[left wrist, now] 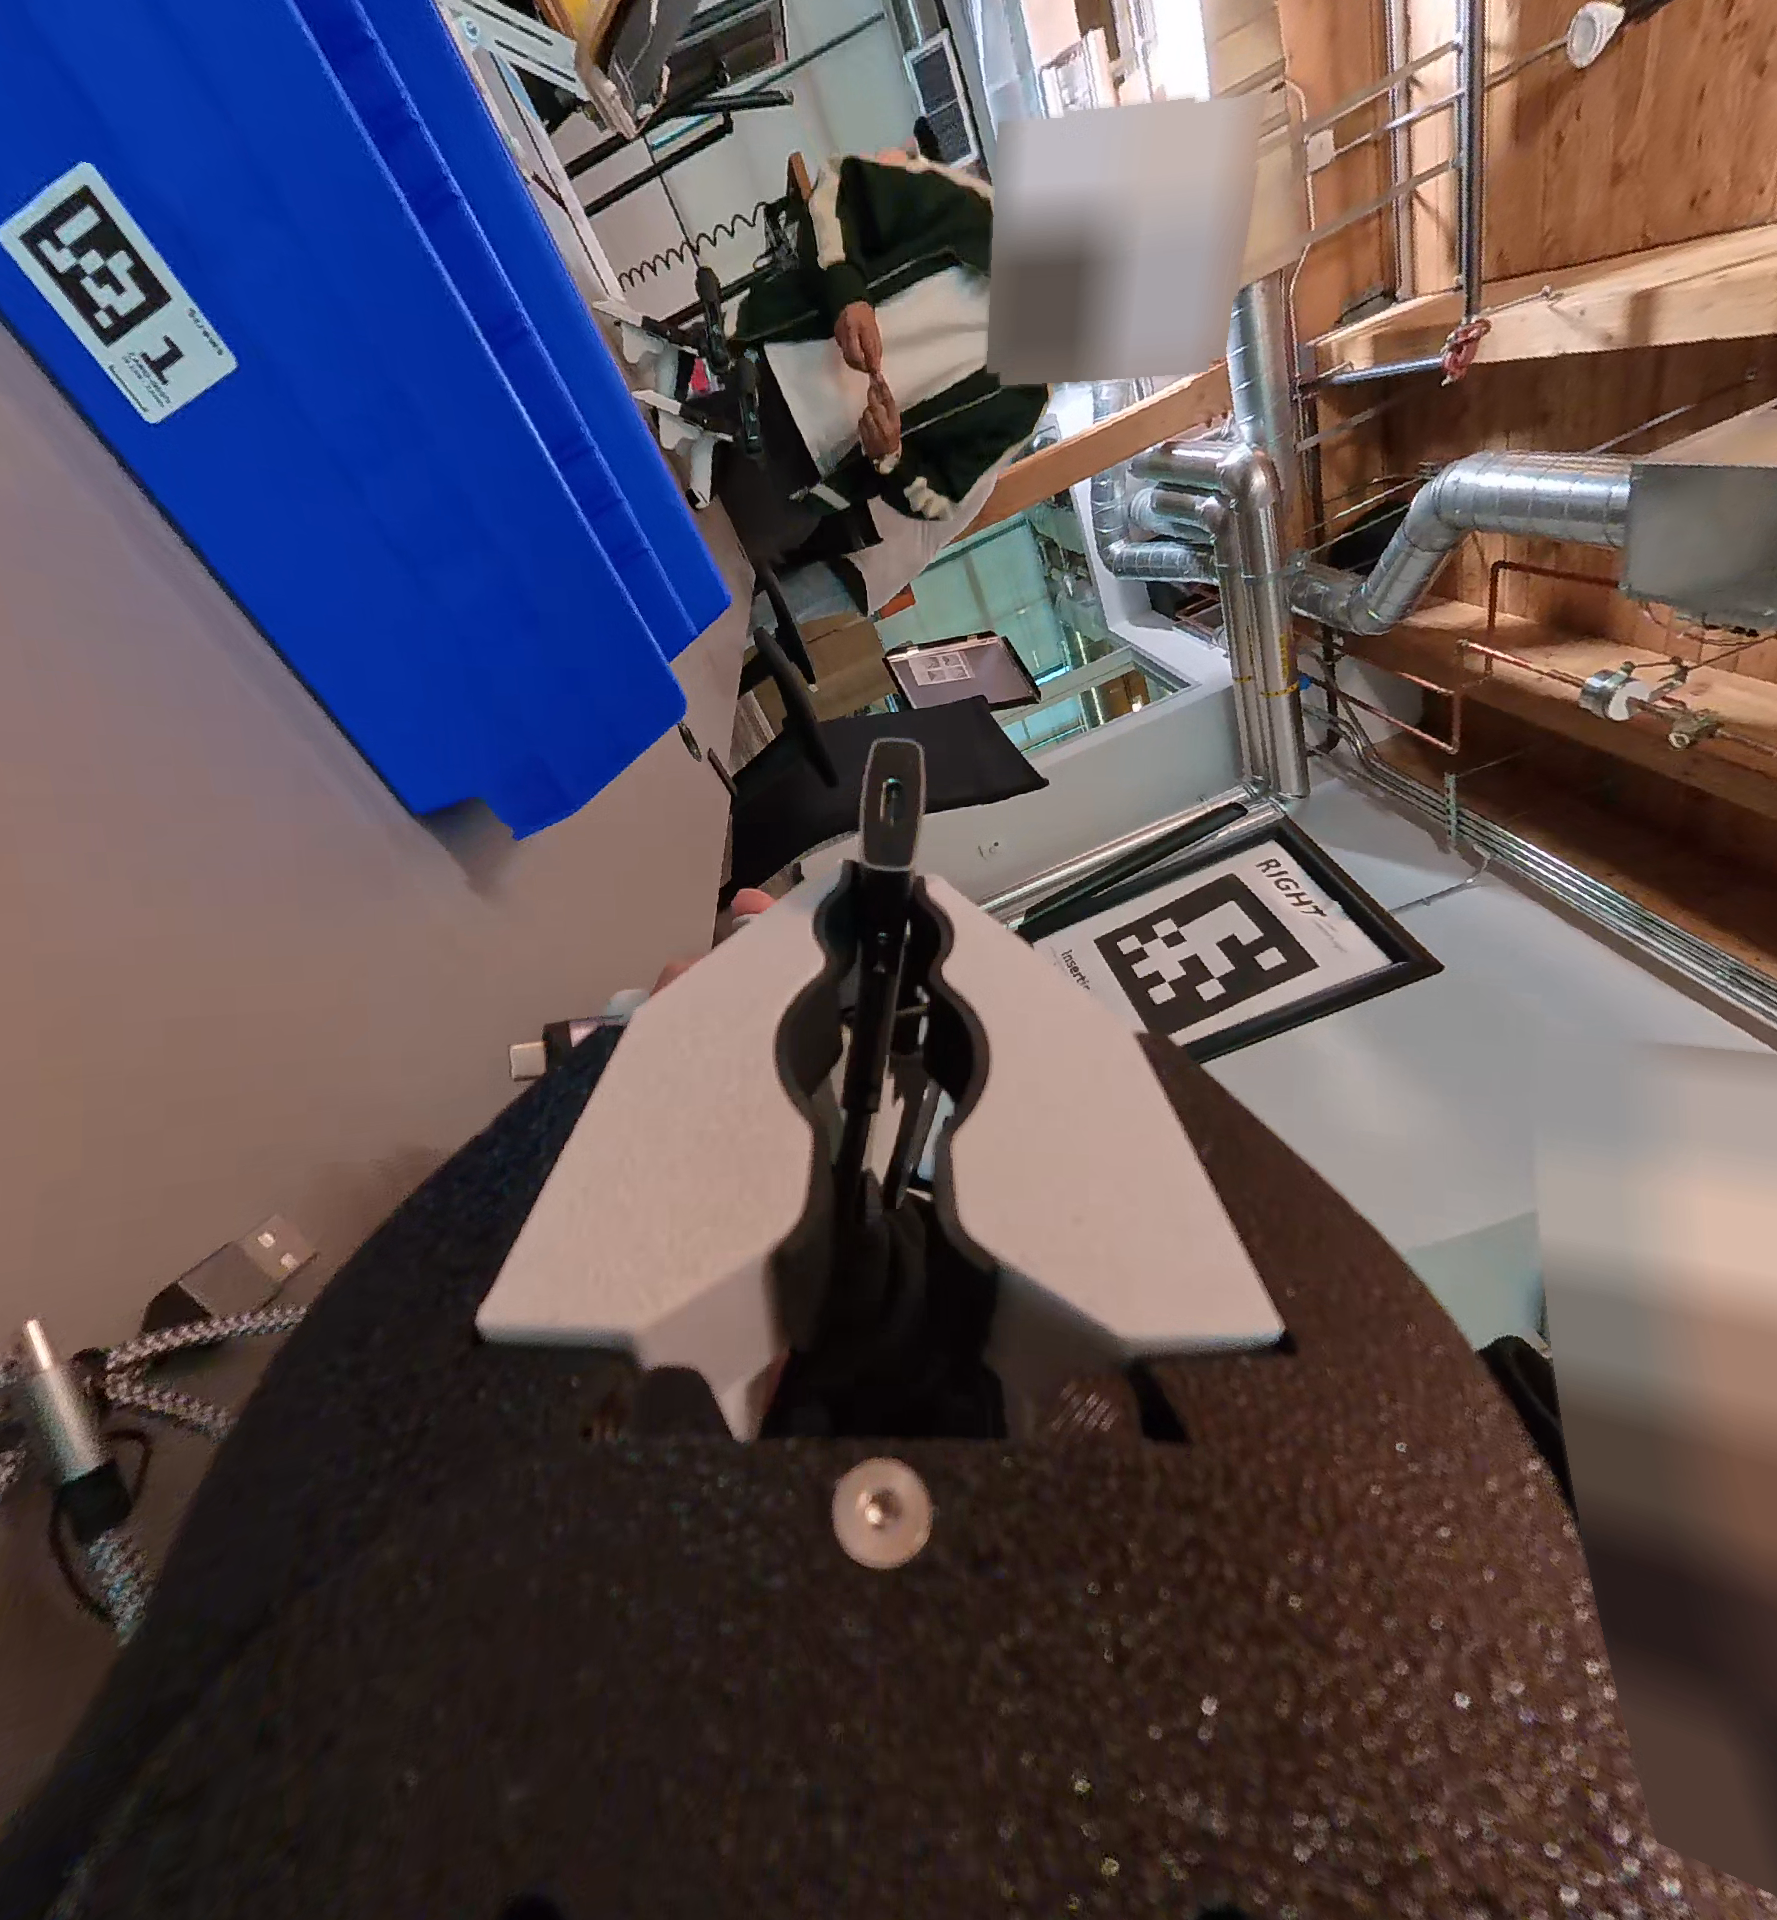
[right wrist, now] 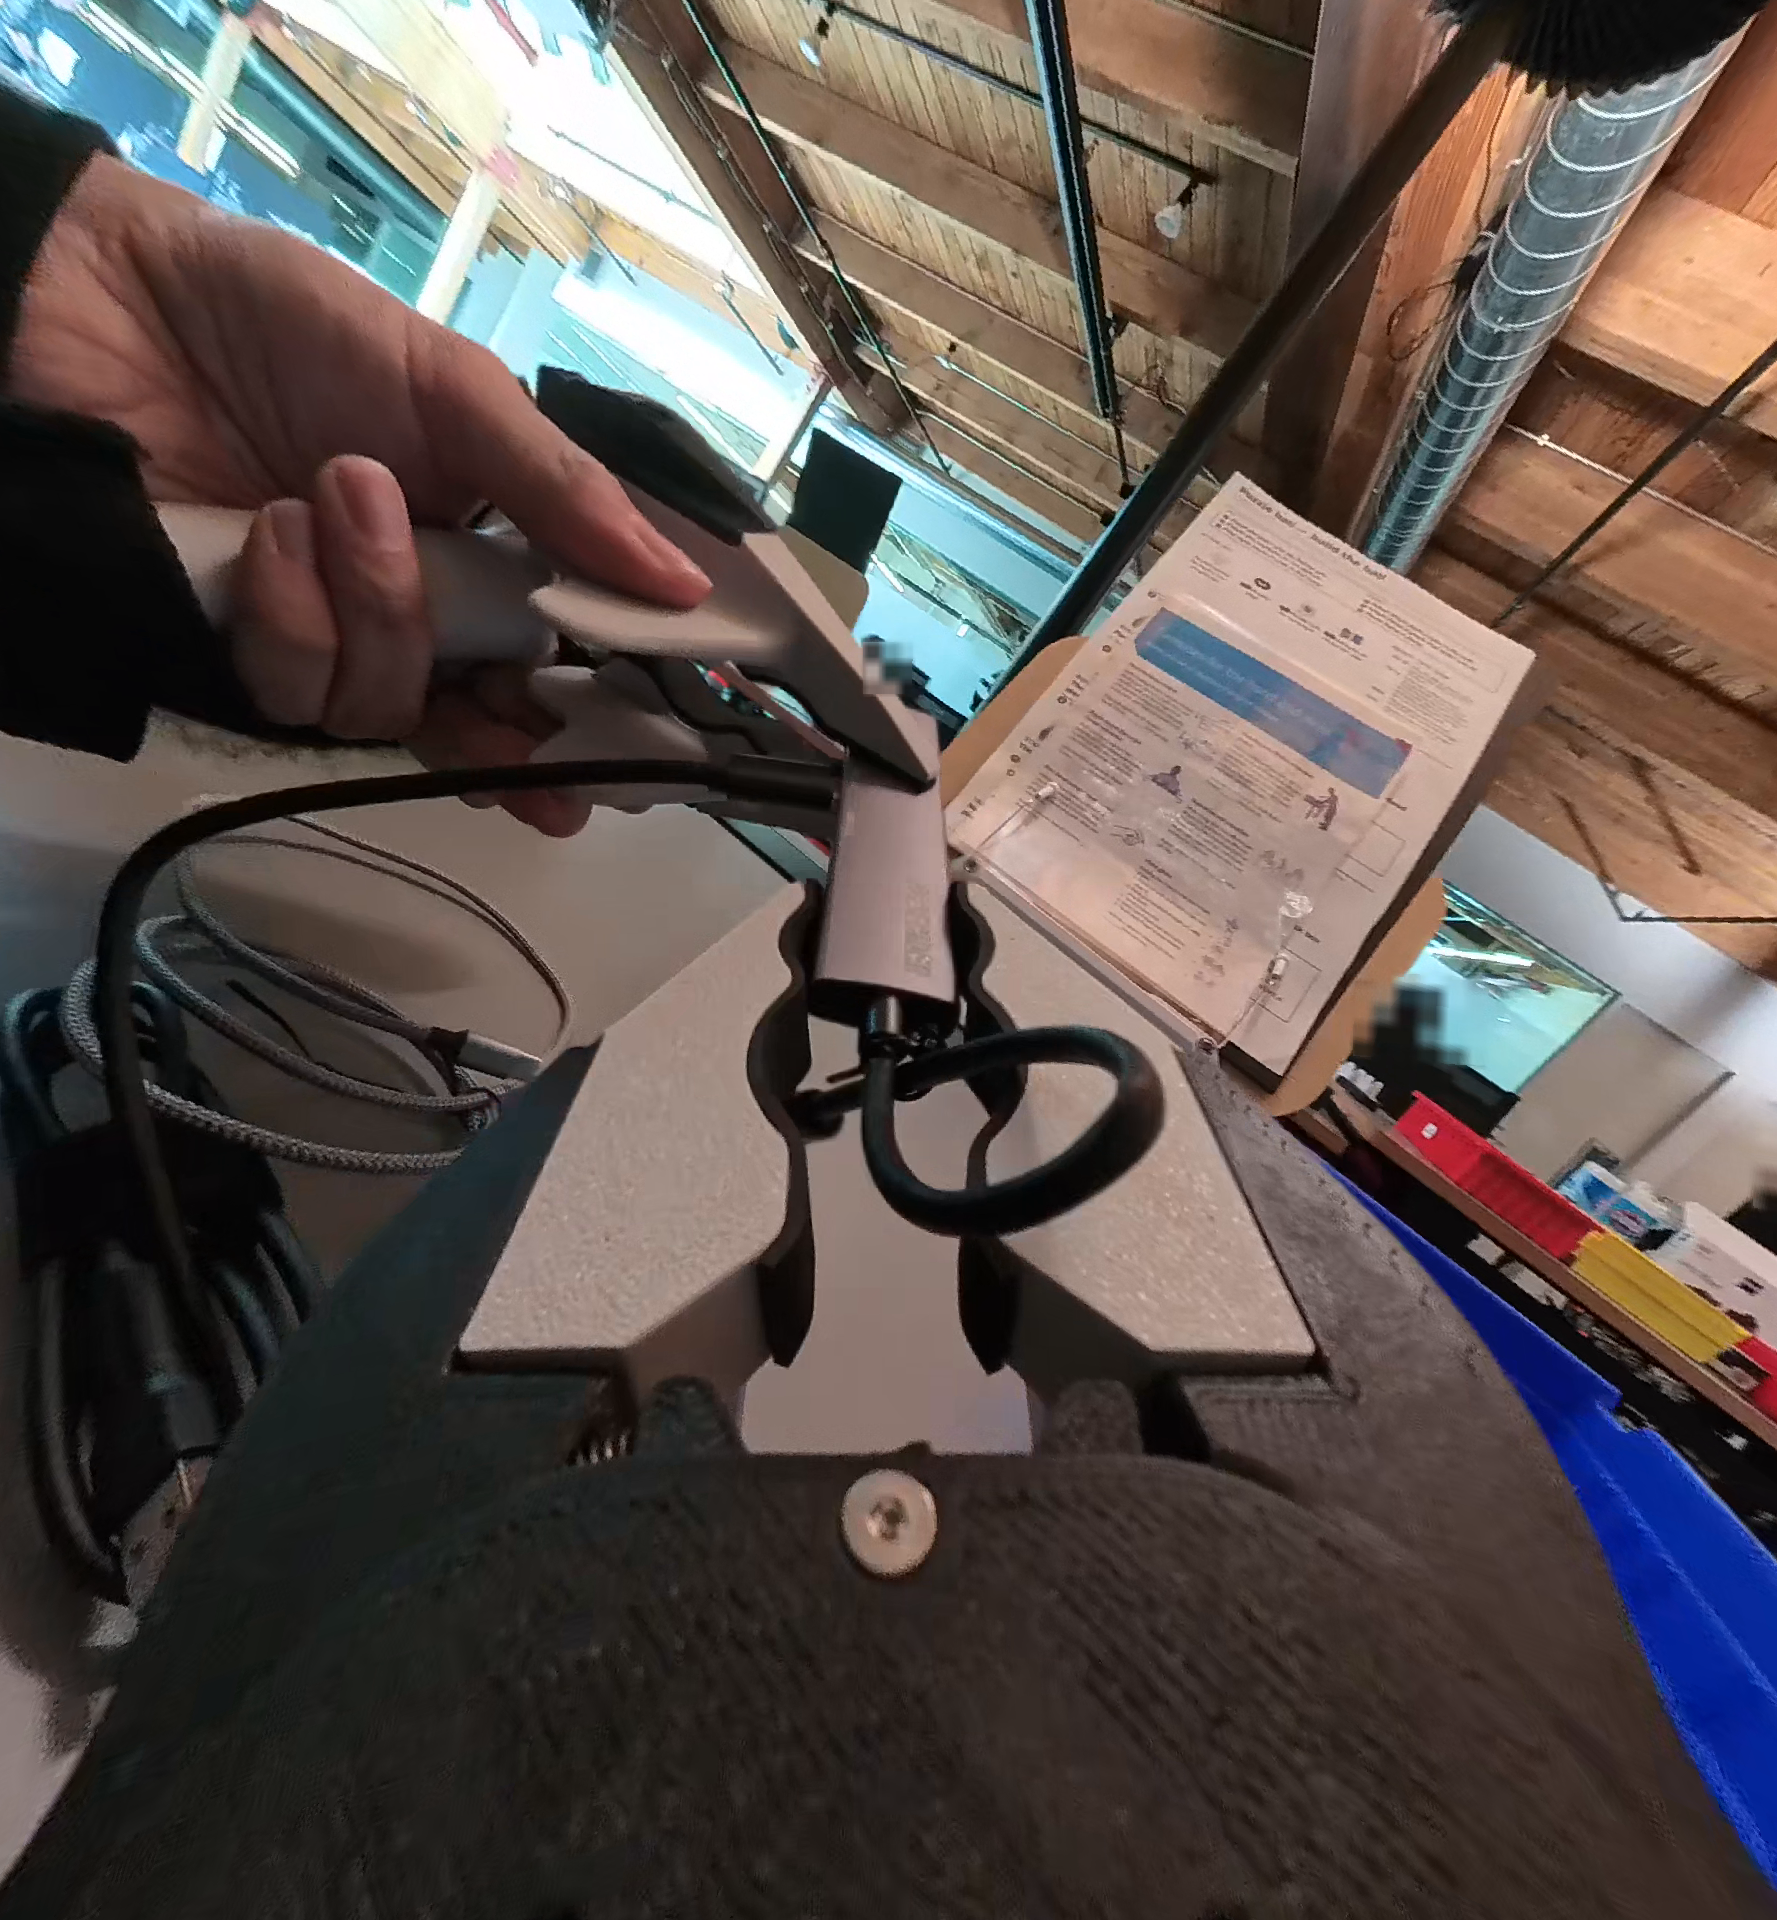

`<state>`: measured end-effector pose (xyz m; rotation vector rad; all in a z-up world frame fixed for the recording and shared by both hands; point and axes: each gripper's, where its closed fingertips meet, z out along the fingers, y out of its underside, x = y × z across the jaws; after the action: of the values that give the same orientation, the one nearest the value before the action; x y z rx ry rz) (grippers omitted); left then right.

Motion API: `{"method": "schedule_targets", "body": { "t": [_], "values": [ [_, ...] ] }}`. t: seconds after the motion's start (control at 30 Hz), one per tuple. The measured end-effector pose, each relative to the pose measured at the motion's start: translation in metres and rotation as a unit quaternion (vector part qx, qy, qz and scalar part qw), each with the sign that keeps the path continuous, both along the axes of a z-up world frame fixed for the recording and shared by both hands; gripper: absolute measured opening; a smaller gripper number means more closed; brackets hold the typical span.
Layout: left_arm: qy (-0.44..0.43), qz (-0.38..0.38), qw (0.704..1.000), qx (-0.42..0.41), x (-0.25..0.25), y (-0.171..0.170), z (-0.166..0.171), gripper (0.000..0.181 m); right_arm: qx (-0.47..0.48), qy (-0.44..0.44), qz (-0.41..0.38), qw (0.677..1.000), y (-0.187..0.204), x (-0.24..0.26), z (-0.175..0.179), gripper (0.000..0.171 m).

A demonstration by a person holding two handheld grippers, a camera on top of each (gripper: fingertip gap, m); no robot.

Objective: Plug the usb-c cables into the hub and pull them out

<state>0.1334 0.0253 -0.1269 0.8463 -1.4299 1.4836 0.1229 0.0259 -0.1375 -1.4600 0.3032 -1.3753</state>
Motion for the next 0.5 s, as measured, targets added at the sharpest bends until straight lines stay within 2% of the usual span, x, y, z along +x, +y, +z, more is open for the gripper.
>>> {"method": "schedule_targets", "body": {
  "t": [0.2,0.33,0.43,0.5],
  "values": [
    [-0.005,-0.004,1.0,-0.001,-0.002,-0.002,0.003,0.006,0.0,-0.005,-0.009,1.0,-0.001,-0.002,0.001,0.022],
    [-0.047,0.026,0.999,0.001,0.005,-0.004,0.007,0.008,0.047,0.018,-0.015,0.999,-0.005,0.001,0.004,0.022],
    [-0.139,0.126,0.982,0.014,0.029,0.011,0.022,0.012,0.1,0.041,-0.024,0.994,-0.019,0.006,0.006,0.022],
    [-0.278,0.179,0.94,0.085,0.044,0.028,0.017,0.014,0.121,0.062,-0.006,0.991,-0.023,0.008,0.004,0.022]
  ]
}}
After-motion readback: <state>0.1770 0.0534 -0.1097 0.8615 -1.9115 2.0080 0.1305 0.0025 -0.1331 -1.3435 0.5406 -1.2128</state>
